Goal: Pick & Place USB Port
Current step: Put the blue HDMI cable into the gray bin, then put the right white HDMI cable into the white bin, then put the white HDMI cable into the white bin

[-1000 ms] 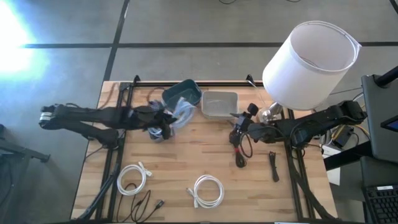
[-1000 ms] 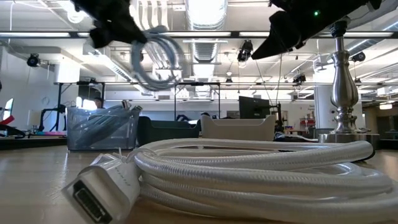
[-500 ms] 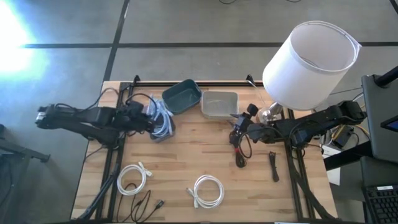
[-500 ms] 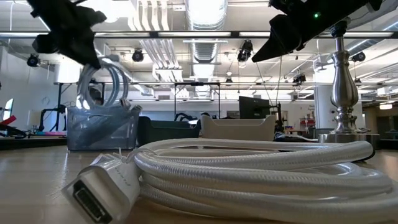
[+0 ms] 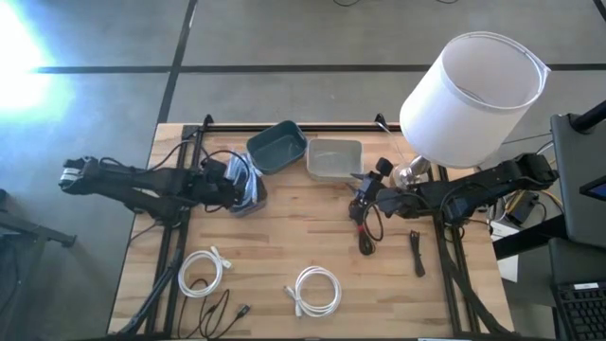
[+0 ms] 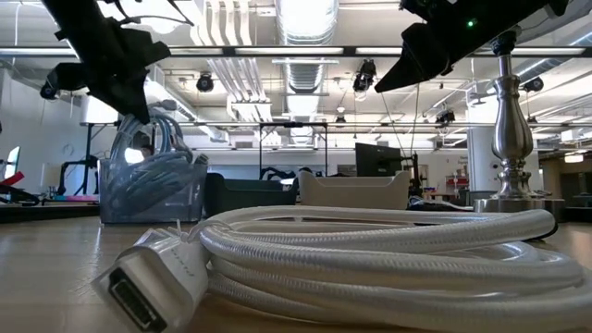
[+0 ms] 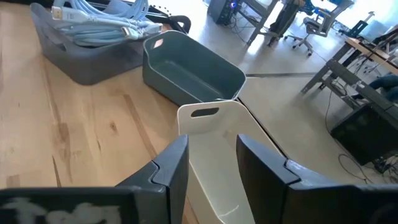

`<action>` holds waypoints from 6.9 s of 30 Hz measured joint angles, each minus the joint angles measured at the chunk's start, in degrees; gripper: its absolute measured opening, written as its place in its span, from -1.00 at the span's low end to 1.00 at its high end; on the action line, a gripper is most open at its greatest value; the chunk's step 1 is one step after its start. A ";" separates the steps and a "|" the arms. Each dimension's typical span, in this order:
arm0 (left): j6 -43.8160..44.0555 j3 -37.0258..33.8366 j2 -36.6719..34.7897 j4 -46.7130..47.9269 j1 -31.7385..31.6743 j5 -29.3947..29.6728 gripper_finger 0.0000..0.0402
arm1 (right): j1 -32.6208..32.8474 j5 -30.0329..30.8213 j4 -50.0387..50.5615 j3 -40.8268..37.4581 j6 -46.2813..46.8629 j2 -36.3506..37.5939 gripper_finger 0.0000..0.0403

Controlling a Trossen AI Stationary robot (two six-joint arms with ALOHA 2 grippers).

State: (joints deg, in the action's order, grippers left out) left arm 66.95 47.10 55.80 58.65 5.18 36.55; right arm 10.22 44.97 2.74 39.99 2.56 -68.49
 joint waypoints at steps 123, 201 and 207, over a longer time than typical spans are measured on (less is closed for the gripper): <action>-29.61 2.22 14.59 -31.00 0.67 -8.26 -0.03 | 6.45 -32.58 29.81 38.18 3.23 -45.40 -0.84; -33.74 2.26 14.59 -34.76 0.74 -15.72 -0.04 | -17.91 13.32 6.61 13.84 6.28 -23.84 -0.33; -36.81 2.26 14.57 -35.18 2.67 -16.20 -0.04 | -13.48 12.87 6.93 13.84 6.46 -20.63 -0.38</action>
State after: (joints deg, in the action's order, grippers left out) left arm 30.14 49.36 70.38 23.47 7.85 20.35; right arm -3.27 57.84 9.67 53.82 9.02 -89.12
